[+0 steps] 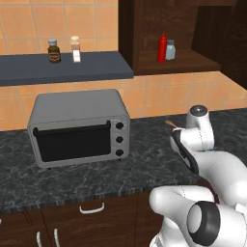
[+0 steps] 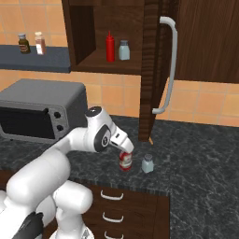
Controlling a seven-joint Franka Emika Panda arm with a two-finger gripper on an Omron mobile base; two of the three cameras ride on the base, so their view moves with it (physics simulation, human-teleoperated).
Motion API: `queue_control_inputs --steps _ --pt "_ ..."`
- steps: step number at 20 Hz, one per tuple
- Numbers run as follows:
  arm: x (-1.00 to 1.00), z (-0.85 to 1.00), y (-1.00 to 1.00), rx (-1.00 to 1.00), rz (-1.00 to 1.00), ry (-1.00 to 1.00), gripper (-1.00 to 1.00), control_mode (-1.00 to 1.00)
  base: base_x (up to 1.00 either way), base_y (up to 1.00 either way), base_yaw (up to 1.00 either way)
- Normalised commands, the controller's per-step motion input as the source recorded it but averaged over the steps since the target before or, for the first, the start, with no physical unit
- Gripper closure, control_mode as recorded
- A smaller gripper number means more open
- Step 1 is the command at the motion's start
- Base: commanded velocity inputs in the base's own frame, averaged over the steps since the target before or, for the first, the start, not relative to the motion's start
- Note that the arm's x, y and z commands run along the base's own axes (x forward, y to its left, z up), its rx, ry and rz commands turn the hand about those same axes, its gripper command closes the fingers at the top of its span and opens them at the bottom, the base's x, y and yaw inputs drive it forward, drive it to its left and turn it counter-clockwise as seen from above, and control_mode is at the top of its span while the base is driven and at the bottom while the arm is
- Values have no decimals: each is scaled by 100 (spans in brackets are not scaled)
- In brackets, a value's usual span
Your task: Put the shaker and condiment bottle from the counter next to their counterparts in the cabinet.
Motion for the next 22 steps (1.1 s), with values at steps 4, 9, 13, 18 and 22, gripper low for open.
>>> queue_control_inputs --steps 4,9,13,18,22 --pt "3 -17 -1 0 0 0 -100 -100 0 0 0" --pt "0 -15 -3 0 0 0 -100 -100 0 0 0" --pt "3 -14 -2 0 0 0 -100 -100 0 0 0" --pt "6 -14 -1 0 0 0 -100 -100 0 0 0" --pt "10 -13 0 0 0 0 -100 -100 0 0 0"
